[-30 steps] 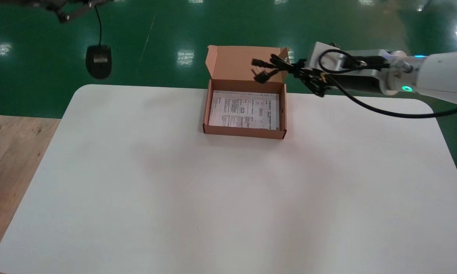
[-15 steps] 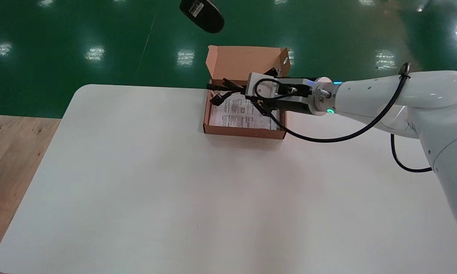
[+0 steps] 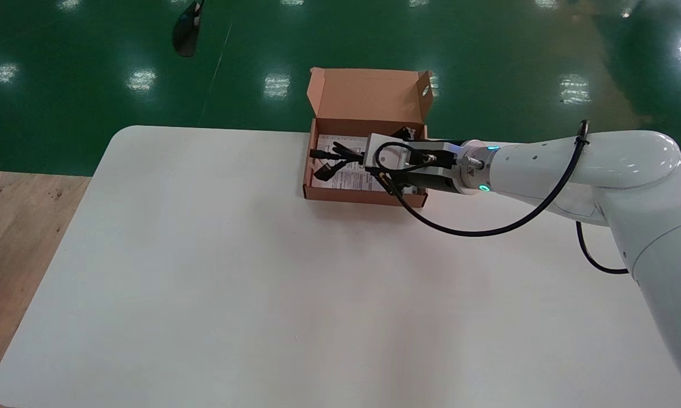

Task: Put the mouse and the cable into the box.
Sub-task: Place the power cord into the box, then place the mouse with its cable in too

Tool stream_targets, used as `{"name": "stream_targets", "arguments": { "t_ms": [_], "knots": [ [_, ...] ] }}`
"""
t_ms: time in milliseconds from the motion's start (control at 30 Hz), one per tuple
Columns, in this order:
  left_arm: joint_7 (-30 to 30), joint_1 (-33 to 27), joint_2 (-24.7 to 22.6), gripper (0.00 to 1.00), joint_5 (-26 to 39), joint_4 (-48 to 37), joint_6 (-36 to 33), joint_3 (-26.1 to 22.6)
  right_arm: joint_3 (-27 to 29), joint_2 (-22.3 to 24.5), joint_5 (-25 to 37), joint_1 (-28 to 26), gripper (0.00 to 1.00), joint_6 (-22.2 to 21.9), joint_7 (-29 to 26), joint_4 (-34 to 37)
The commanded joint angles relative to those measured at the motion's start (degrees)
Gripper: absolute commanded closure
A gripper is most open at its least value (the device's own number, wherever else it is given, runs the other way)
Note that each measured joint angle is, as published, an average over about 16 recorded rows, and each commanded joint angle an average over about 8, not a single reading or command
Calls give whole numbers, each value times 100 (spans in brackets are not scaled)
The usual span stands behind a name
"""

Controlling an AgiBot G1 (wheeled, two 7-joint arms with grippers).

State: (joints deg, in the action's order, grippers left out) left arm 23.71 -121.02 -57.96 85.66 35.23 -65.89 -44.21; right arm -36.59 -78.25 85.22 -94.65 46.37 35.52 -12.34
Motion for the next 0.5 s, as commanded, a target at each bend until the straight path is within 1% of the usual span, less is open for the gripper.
{"name": "stream_targets", "arguments": {
  "t_ms": [33,300,433,500],
  "knots": [
    [64,31,-37,100,15,-108,21,-15,-83,3,-33,4,0,-3,-56,-34],
    [533,103,-308,100,-129,-684,100,54,-317,22,-225,-30,0,-109,-146,-70],
    [910,157,-551,100,-323,-1038,95,150,-317,100,-379,-192,0,-194,-202,61],
    [1135,193,-708,100,-440,-1244,95,211,-270,200,-475,-326,0,-168,-230,178]
  ]
}}
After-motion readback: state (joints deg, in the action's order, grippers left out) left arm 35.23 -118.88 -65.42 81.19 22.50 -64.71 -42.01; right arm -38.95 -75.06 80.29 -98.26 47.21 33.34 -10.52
